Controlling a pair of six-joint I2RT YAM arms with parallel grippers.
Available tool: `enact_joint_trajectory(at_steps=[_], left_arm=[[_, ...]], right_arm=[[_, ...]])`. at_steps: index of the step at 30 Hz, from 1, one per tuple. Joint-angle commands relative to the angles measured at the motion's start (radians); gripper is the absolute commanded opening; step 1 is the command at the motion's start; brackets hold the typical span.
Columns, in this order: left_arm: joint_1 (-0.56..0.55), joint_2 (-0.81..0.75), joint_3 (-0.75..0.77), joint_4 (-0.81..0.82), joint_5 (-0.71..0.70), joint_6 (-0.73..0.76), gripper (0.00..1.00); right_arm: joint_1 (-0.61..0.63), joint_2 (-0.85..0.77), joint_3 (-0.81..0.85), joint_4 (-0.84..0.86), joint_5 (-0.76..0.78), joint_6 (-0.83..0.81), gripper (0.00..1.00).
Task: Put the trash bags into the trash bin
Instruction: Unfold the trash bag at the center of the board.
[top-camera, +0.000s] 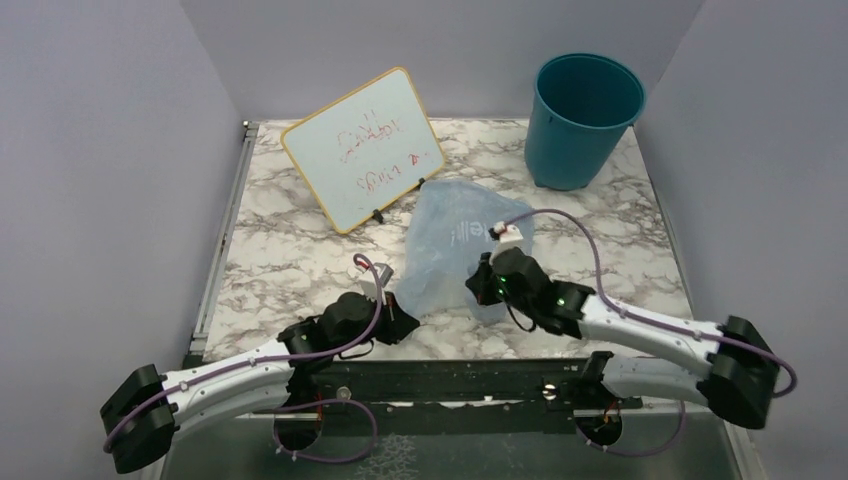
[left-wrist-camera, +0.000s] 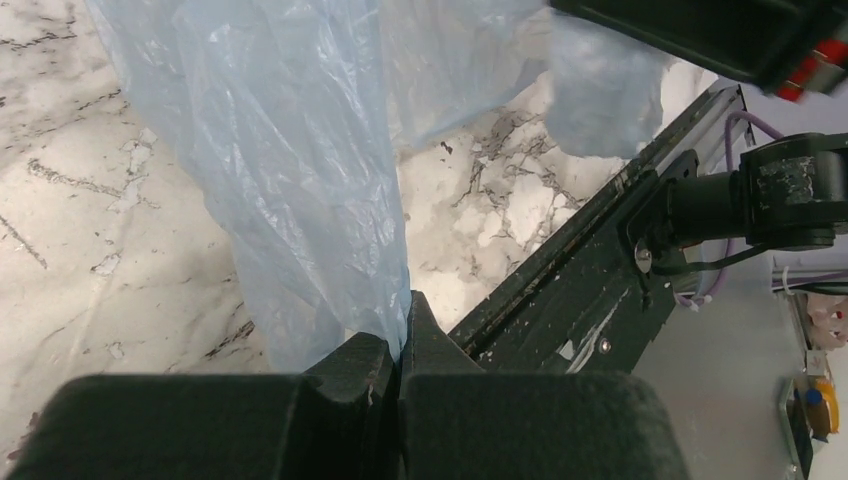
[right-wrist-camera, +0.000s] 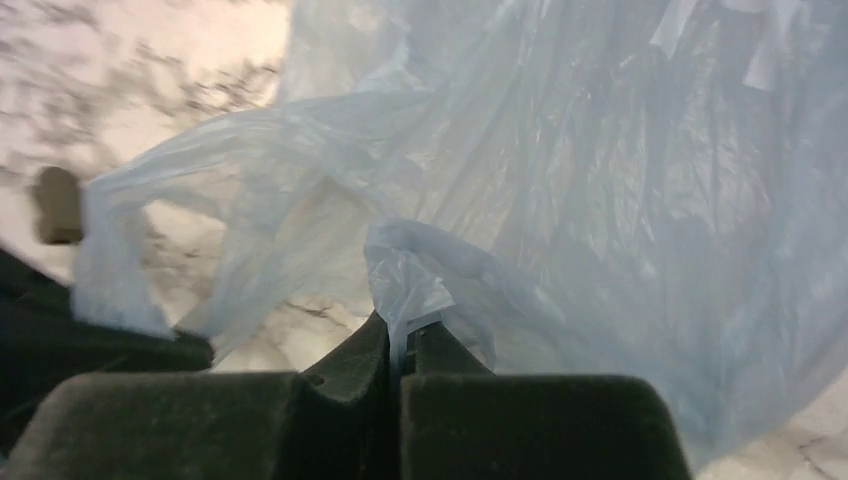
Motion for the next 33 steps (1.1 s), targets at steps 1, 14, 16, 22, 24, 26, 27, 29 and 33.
enact_joint_trajectory(at_steps=[1, 14, 16, 22, 24, 26, 27, 29, 33], left_arm=[[-0.001, 0.069, 0.039, 0.083, 0.045, 0.012, 0.00], [-0.001, 0.136, 0.096, 0.090, 0.040, 0.021, 0.00], [0.001, 0.158, 0.226, -0.013, 0.005, 0.106, 0.00], [0.009, 0.353, 1.123, -0.429, -0.232, 0.563, 0.00], [0.009, 0.385, 1.326, -0.427, -0.201, 0.639, 0.00], [0.008, 0.344, 1.330, -0.339, -0.103, 0.689, 0.00], [0.009, 0.301, 1.254, -0.281, -0.062, 0.694, 0.00], [0.009, 0.189, 1.017, -0.174, -0.027, 0.656, 0.00], [0.009, 0.035, 0.465, -0.096, -0.019, 0.324, 0.00]], right_arm=[[-0.097, 0.315, 0.194, -0.305, -0.191, -0.090, 0.01], [-0.115, 0.272, 0.257, -0.287, -0.228, -0.103, 0.01], [-0.117, 0.261, 0.383, -0.381, -0.119, -0.168, 0.01], [-0.117, 0.227, 1.097, -0.504, 0.110, -0.430, 0.01], [-0.117, 0.172, 1.177, -0.433, 0.037, -0.468, 0.01], [-0.117, 0.022, 1.044, -0.257, -0.075, -0.497, 0.01], [-0.117, -0.042, 0.927, -0.163, -0.119, -0.503, 0.01], [-0.118, -0.141, 0.680, -0.143, -0.108, -0.463, 0.01], [-0.118, -0.106, 0.224, -0.416, 0.180, -0.004, 0.01]])
